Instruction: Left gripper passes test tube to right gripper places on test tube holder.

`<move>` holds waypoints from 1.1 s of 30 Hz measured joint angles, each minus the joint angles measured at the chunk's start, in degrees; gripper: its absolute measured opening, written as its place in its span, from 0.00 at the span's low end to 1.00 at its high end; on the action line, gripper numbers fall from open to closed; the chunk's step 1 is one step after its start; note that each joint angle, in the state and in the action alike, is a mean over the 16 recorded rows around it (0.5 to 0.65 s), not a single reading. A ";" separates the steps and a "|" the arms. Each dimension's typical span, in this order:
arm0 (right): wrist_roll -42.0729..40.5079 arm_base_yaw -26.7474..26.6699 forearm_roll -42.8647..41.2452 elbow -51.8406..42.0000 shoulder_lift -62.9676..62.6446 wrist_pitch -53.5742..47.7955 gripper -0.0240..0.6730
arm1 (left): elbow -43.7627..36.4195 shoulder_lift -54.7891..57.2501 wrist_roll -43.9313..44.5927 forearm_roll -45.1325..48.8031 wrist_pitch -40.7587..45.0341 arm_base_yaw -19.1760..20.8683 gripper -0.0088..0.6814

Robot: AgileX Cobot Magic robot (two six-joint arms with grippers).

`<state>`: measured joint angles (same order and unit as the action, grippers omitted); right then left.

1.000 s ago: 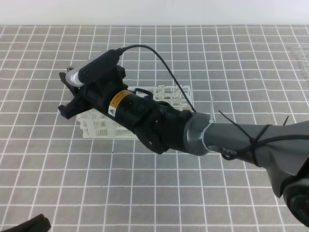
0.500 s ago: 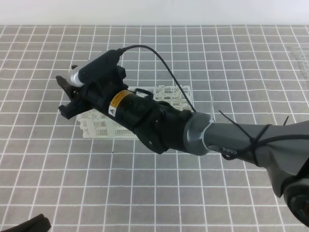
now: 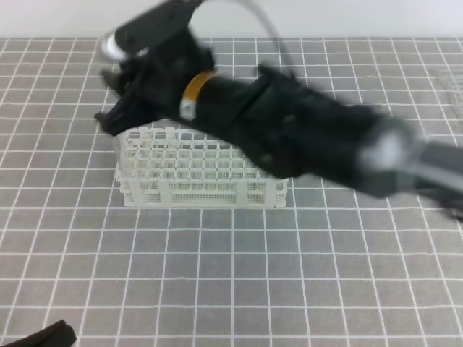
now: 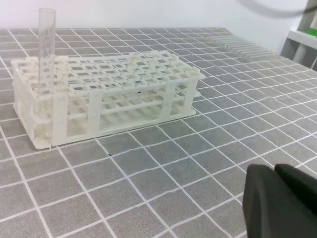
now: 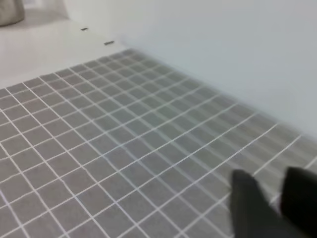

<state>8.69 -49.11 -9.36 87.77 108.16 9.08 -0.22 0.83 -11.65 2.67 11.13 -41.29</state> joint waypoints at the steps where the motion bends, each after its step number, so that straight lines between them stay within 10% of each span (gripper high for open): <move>1: -0.01 0.00 -0.28 -1.28 -2.24 -1.41 0.29 | 0.00 0.00 0.00 0.00 0.00 0.00 0.01; 11: 0.05 0.00 -1.54 -22.91 -27.92 -6.37 0.03 | 0.00 0.03 0.01 0.00 -0.05 0.00 0.01; 33: 2.66 6.20 -1.84 -56.21 -52.52 -11.65 0.02 | 0.00 0.04 0.01 0.00 -0.10 0.00 0.01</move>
<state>11.36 -42.91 -11.20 31.55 55.63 -2.57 -0.22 0.87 -11.64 2.67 11.03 -41.29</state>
